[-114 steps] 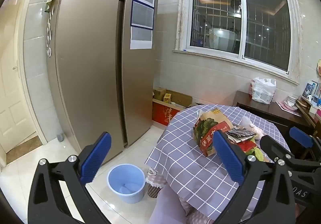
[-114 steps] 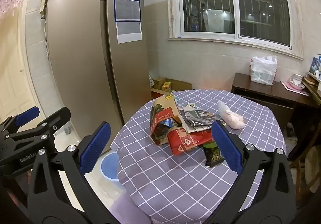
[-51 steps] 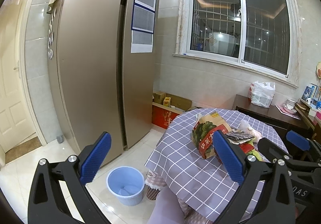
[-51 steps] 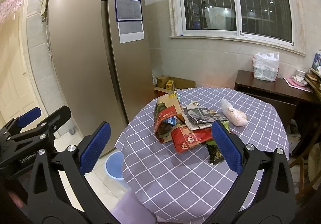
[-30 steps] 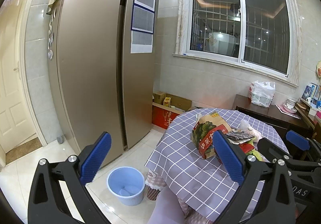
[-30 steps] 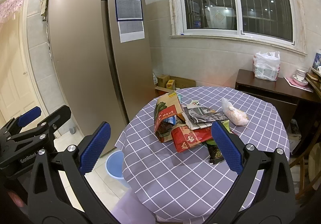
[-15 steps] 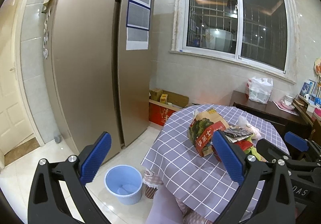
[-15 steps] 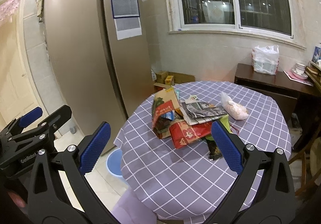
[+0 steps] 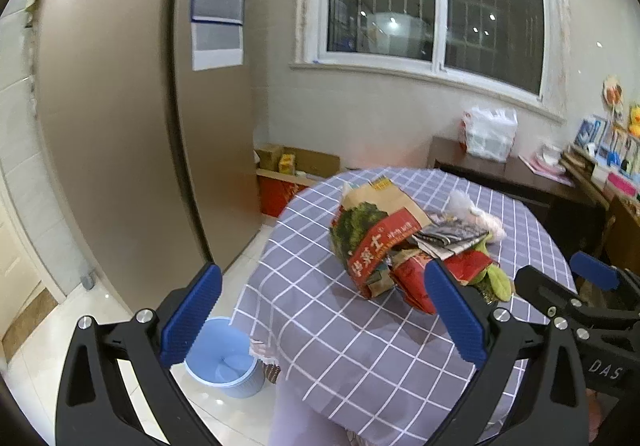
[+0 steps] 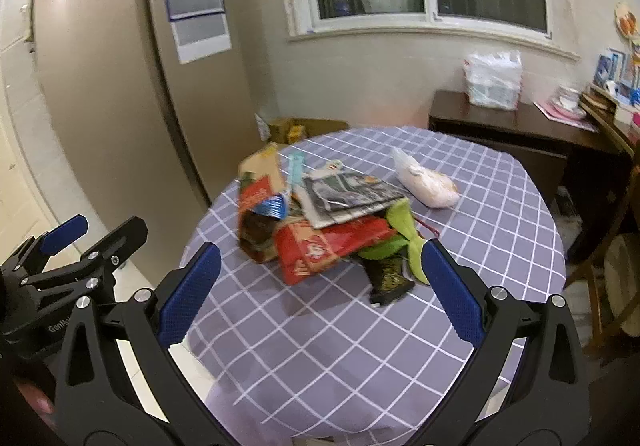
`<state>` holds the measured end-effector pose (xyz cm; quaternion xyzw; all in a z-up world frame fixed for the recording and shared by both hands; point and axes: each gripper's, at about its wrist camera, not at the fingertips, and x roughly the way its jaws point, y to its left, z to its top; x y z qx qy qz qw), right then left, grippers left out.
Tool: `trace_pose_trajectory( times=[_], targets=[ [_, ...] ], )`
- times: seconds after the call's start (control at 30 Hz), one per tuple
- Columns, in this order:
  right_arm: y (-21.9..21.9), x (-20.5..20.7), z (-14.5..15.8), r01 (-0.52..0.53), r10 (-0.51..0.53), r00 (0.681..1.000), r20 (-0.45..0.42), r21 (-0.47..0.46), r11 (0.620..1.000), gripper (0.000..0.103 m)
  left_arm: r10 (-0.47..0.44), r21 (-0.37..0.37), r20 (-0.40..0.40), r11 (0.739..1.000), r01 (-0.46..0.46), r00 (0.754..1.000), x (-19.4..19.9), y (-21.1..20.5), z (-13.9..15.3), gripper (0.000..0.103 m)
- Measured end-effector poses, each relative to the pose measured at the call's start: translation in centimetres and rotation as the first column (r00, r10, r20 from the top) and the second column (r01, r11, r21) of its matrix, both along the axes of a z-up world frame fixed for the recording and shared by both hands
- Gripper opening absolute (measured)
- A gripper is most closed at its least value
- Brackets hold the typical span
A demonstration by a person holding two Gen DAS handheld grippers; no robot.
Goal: Collect trash
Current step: 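Grasp the brown paper bag with the left gripper and lift it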
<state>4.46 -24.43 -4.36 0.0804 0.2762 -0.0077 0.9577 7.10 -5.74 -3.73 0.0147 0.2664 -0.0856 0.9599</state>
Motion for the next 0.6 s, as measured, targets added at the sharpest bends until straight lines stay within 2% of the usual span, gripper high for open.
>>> trace_pose_trajectory(
  times=[0.37, 0.5, 0.53, 0.6],
  targets=[
    [-2.5, 4.6, -3.0, 0.071, -0.070, 0.991, -0.113, 0.007, 0.997, 0.098, -0.069, 0.042, -0.104, 0.996, 0.073, 0.992, 6.7, -3.5, -3.7, 0.099],
    [-3.0, 6.4, -3.7, 0.075, -0.073, 0.987, -0.146, 0.005, 0.997, 0.098, -0.063, 0.115, -0.095, 0.991, 0.074, 0.993, 8.2, -5.0, -4.9, 0.099],
    [-3.0, 6.7, -3.8, 0.075, -0.074, 0.986, -0.149, 0.002, 0.997, 0.098, -0.065, 0.120, -0.096, 0.990, 0.076, 0.993, 8.4, -5.1, -5.0, 0.098],
    [-3.1, 7.4, -3.9, 0.074, -0.074, 0.985, -0.155, -0.005, 0.997, 0.098, -0.074, 0.114, -0.109, 0.990, 0.086, 0.991, 9.1, -5.4, -5.4, 0.086]
  ],
)
